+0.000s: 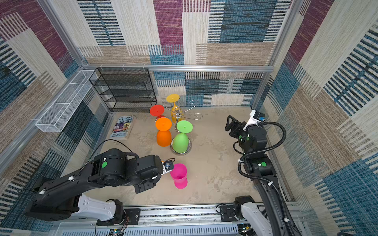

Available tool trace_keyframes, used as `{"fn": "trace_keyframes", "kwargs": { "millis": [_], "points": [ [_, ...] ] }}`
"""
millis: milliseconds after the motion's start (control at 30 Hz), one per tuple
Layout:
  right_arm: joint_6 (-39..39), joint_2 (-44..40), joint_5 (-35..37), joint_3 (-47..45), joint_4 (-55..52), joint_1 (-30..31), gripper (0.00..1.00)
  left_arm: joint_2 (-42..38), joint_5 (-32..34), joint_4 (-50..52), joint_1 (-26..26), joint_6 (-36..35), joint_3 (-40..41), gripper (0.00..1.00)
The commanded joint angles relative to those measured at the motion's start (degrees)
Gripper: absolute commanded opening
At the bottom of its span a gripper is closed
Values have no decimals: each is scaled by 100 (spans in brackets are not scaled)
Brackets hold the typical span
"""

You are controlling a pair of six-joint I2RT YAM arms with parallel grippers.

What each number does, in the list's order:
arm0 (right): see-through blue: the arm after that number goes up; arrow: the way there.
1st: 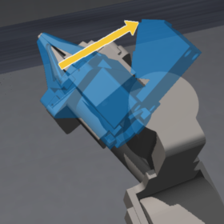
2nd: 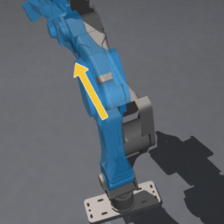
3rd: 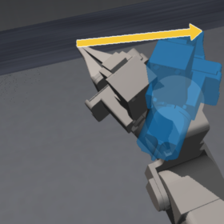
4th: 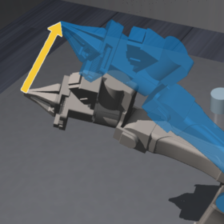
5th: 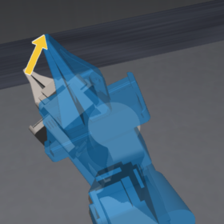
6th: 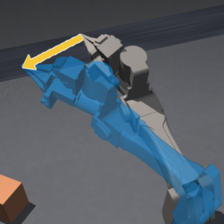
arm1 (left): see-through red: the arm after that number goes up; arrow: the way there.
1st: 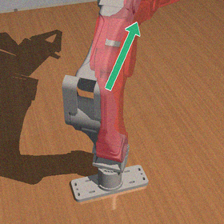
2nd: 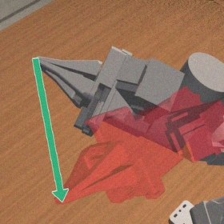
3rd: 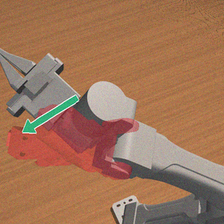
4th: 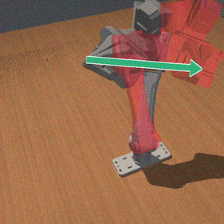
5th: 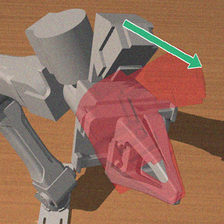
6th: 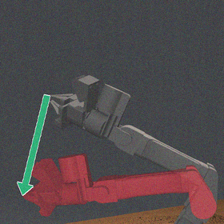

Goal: Take the wine glass off the wine glass rack
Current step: Place the wine glass at the bottom-center of the table.

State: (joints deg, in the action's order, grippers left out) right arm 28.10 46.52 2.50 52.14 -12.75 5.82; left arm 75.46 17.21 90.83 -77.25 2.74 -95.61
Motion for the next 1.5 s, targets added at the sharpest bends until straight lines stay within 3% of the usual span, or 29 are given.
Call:
{"fn": "trace_keyframes", "kwargs": {
  "millis": [0,267,667,933,1467],
  "points": [
    [-6,-12,-88,-26,159,-9,91,-228,-340,-554,92,189,438,0],
    [80,65,-260,-149,259,-20,91,-520,-1188,-1570,611,141,1489,0],
    [93,160,-377,-254,317,-38,91,97,-1667,-2048,1189,-165,2002,0],
    [108,233,-424,-336,392,-46,91,337,-1719,-2086,1523,-239,2232,0],
    [99,322,-495,-389,464,-73,91,707,-1588,-1974,1617,-318,2119,0]
  ]
}}
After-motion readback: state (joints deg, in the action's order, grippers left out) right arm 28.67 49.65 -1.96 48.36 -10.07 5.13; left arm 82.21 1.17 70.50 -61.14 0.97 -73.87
